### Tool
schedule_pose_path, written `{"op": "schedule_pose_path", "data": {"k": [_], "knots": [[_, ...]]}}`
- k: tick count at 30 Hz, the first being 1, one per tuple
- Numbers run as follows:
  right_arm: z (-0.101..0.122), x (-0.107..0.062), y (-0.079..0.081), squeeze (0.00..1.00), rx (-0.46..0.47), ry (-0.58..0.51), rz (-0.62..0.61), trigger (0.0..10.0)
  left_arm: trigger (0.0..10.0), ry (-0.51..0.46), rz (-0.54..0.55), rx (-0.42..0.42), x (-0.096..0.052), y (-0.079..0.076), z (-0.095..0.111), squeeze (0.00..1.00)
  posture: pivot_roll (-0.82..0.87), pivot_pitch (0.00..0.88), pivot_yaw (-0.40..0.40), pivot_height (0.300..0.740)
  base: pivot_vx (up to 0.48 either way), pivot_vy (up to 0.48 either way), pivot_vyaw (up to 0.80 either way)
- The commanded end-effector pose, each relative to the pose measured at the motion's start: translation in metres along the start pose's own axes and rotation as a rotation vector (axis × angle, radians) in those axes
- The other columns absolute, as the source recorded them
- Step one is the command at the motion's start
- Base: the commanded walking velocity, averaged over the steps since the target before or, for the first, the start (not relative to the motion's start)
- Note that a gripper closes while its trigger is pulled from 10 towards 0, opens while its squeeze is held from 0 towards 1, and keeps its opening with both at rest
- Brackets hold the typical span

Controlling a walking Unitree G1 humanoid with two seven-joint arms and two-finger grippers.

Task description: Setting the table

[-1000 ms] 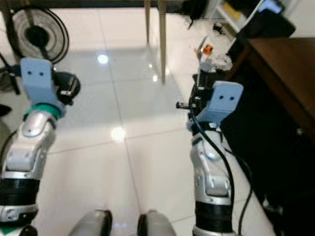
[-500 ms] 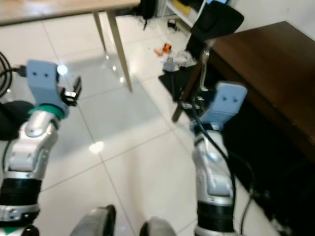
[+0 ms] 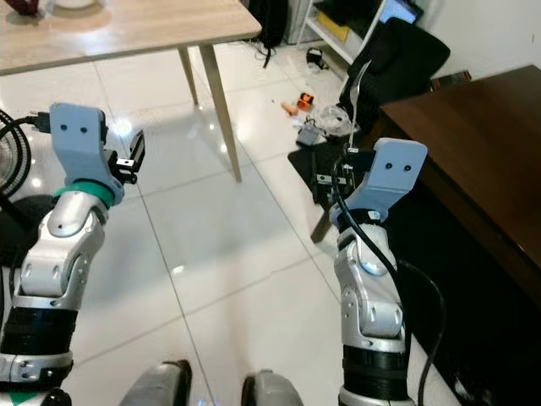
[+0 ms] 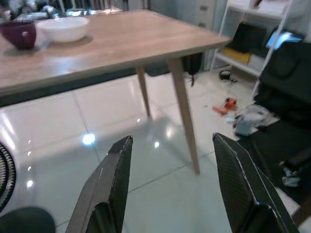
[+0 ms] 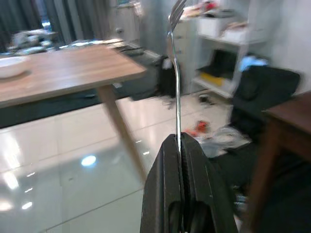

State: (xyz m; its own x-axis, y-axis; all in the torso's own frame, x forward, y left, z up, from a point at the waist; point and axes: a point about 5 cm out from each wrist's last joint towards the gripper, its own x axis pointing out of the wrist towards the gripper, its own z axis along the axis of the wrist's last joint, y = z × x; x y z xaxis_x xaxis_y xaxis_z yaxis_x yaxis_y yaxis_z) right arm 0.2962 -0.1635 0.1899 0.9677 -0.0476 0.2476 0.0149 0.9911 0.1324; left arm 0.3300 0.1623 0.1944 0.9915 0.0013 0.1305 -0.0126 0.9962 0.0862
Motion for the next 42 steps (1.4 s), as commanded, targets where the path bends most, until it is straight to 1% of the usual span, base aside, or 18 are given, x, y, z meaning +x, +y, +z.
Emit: {"op": "schedule_pose_path", "data": {"k": [1, 17, 21, 31, 39, 42], "knots": [[-0.0012, -0.0013, -0.0076, 0.00, -0.009, 0.005, -0.027, 10.0, 10.0, 0.007, -0.006, 0.000, -0.0006, -0.0025, -0.0019, 0.00, 0.03, 0.049, -0.009, 0.740, 0.480, 0.000, 0.00], [0.0010, 0.0002, -0.0073, 0.00, -0.006, -0.012, -0.033, 10.0, 10.0, 0.006, -0.006, 0.000, -0.0002, -0.0027, -0.0016, 0.00, 0.03, 0.046, -0.010, 0.740, 0.480, 0.000, 0.00], [-0.0008, 0.0004, -0.0074, 0.00, -0.026, 0.000, -0.036, 10.0, 10.0, 0.007, -0.006, -0.002, 0.0002, -0.0028, -0.0014, 0.00, 0.03, 0.049, -0.011, 0.740, 0.480, 0.000, 0.00], [-0.0002, 0.0020, -0.0064, 0.00, -0.022, -0.007, -0.033, 10.0, 10.0, 0.005, -0.003, -0.002, 0.0003, -0.0022, -0.0010, 0.00, 0.04, 0.048, -0.012, 0.740, 0.480, 0.000, 0.00], [0.0003, 0.0029, -0.0012, 0.00, -0.015, -0.012, 0.001, 10.0, 10.0, -0.001, 0.000, 0.006, 0.0003, -0.0007, -0.0001, 0.00, 0.04, 0.048, -0.010, 0.740, 0.480, 0.000, 0.00], [0.0007, 0.0035, 0.0014, 0.00, -0.013, -0.015, 0.019, 10.0, 10.0, -0.003, 0.002, 0.011, -0.0002, -0.0005, 0.0001, 0.00, 0.04, 0.047, -0.012, 0.740, 0.480, 0.000, 0.61]]}}
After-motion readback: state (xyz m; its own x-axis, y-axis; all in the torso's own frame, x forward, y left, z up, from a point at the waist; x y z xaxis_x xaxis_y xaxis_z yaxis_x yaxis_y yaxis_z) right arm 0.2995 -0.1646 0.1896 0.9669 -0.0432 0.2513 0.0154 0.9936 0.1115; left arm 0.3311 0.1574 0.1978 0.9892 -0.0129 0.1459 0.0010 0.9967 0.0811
